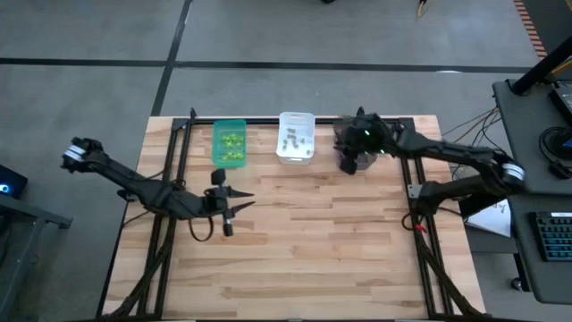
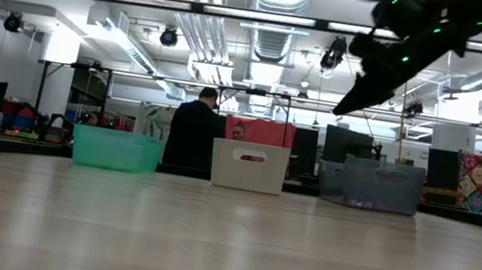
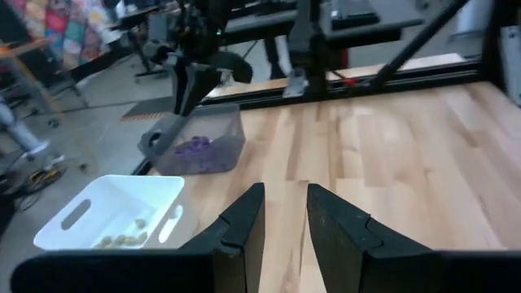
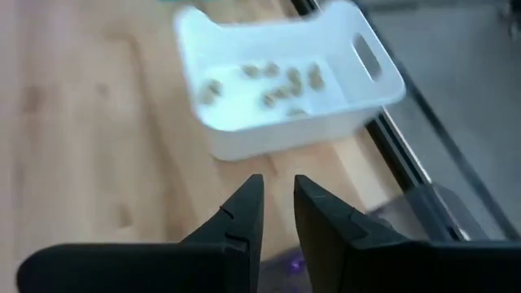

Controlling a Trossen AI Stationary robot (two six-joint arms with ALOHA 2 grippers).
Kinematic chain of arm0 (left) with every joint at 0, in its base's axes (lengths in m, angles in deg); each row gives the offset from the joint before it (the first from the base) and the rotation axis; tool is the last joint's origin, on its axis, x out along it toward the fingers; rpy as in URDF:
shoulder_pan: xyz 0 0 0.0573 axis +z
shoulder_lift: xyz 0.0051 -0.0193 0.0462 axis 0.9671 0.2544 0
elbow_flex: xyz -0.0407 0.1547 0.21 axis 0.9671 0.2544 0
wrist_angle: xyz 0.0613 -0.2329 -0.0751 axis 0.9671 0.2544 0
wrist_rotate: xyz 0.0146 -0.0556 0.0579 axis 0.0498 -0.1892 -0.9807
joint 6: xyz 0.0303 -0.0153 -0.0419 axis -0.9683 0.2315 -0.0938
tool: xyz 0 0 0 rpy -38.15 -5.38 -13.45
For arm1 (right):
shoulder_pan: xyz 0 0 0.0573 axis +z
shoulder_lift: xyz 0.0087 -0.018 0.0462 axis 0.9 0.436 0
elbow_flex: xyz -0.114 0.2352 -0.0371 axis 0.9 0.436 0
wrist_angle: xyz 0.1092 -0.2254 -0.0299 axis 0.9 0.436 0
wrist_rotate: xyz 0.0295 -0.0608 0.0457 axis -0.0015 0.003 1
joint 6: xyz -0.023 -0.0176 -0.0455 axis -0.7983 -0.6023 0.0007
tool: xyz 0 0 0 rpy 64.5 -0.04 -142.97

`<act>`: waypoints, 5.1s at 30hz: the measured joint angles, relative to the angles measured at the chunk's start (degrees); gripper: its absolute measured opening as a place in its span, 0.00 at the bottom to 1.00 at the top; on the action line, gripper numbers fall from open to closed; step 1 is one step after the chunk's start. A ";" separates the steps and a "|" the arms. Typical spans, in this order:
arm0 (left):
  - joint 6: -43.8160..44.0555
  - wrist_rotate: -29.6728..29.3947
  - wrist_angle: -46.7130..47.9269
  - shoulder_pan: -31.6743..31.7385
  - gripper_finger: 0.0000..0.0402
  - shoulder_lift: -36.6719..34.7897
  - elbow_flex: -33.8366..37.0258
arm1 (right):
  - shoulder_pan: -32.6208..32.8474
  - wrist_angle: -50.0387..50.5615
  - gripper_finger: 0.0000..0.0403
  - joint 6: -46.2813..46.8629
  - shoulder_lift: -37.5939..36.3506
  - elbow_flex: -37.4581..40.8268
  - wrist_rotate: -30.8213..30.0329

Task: Sort Halloween decoration
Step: Return to Home Position

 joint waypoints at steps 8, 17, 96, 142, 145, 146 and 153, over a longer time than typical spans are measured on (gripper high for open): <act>-4.38 2.68 -3.90 0.00 0.19 -12.60 9.18 | 7.73 -3.48 0.16 -0.42 -13.70 9.82 2.01; -4.84 2.66 -5.17 0.07 0.19 -27.58 16.77 | 11.88 -6.97 0.16 0.80 -23.53 17.43 2.61; -3.24 0.14 -11.05 0.07 0.19 -50.29 34.05 | 14.96 -26.65 0.09 6.09 -56.76 47.85 2.53; -8.12 -0.51 -1.22 0.11 0.19 -45.94 34.28 | 28.25 -21.03 0.09 19.46 -67.40 47.91 2.58; -7.95 -0.49 -1.03 0.11 0.19 -47.56 34.36 | 28.25 -21.03 0.10 19.44 -67.40 47.91 2.57; -7.88 -0.55 -1.12 0.11 0.19 -48.11 34.36 | 28.25 -21.03 0.09 19.45 -67.40 47.91 2.58; -7.83 -0.73 -1.15 0.13 0.19 -49.96 34.36 | 28.23 -21.03 0.10 19.47 -67.22 47.91 2.57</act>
